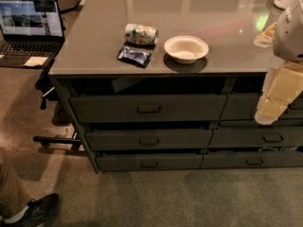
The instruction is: Open top drawer
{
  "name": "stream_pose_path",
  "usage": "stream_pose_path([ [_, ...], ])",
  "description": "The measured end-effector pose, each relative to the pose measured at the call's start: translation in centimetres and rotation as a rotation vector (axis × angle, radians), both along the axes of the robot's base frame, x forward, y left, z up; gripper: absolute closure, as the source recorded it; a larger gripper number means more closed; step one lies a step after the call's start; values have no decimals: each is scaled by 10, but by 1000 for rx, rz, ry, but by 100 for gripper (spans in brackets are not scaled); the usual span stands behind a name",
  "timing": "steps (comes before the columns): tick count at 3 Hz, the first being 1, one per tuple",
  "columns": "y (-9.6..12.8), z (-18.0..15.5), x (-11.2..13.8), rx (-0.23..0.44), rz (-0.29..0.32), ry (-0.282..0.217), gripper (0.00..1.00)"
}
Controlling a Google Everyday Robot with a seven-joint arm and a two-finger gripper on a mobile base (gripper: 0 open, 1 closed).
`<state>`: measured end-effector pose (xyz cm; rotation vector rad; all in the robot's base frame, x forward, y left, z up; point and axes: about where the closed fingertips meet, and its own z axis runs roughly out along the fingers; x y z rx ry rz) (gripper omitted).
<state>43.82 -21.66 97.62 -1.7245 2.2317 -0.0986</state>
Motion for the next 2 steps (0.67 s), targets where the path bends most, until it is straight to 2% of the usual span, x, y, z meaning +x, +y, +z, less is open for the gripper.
stream_pose_path([
  [2, 1, -1, 0, 3, -13, -1, 0],
])
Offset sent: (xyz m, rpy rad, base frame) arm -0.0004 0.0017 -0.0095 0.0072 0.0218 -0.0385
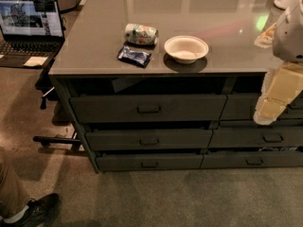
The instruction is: Open top drawer
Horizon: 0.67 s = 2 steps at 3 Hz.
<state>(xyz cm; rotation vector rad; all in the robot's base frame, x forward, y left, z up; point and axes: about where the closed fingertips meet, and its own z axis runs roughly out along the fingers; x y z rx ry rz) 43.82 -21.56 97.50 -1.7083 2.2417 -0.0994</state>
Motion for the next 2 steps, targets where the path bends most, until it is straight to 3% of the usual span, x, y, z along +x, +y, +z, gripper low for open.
stream_pose_path([
  [1, 4, -17, -1, 11, -73, 46, 0],
  [2, 11, -46, -6, 35, -210, 110, 0],
])
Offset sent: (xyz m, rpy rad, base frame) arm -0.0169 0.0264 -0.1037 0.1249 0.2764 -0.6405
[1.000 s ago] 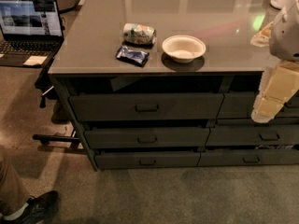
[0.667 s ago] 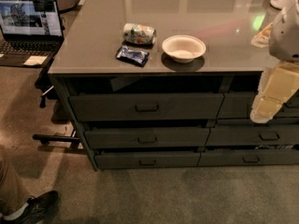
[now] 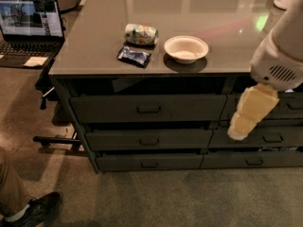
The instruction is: Open top drawer
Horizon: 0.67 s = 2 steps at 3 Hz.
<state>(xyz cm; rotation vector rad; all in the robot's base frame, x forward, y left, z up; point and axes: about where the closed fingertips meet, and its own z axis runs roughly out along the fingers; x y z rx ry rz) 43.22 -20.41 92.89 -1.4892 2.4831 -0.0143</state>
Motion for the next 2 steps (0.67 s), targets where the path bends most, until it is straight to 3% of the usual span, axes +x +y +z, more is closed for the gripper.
stream_pose_path([
  [1, 12, -37, -6, 11, -152, 38, 0],
  [2, 21, -69, -13, 40, -309, 8, 0],
])
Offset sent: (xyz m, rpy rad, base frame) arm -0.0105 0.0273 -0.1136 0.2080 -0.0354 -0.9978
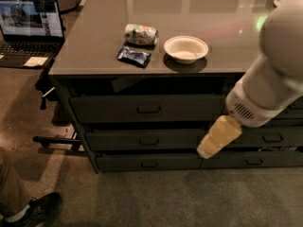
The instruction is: Open top drawer
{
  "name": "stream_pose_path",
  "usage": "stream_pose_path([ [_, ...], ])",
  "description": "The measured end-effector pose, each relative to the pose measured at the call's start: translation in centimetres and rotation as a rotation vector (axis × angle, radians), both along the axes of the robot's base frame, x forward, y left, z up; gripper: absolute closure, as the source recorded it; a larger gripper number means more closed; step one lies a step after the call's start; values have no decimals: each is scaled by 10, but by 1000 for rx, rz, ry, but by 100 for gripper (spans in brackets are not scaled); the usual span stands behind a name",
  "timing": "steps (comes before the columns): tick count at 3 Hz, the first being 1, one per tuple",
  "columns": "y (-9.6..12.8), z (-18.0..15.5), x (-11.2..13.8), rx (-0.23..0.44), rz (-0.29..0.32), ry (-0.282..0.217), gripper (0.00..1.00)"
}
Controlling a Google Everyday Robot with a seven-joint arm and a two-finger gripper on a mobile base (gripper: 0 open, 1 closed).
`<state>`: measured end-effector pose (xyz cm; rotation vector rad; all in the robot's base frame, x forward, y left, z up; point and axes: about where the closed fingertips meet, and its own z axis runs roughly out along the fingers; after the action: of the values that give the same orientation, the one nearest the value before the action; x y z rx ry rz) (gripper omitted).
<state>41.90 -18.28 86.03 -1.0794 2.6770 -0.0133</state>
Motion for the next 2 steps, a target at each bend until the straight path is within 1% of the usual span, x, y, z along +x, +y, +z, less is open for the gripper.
stream_pose_path([
  [1, 8, -29, 8, 2, -135, -86, 0],
  [2, 13, -30, 21, 48, -214, -132, 0],
])
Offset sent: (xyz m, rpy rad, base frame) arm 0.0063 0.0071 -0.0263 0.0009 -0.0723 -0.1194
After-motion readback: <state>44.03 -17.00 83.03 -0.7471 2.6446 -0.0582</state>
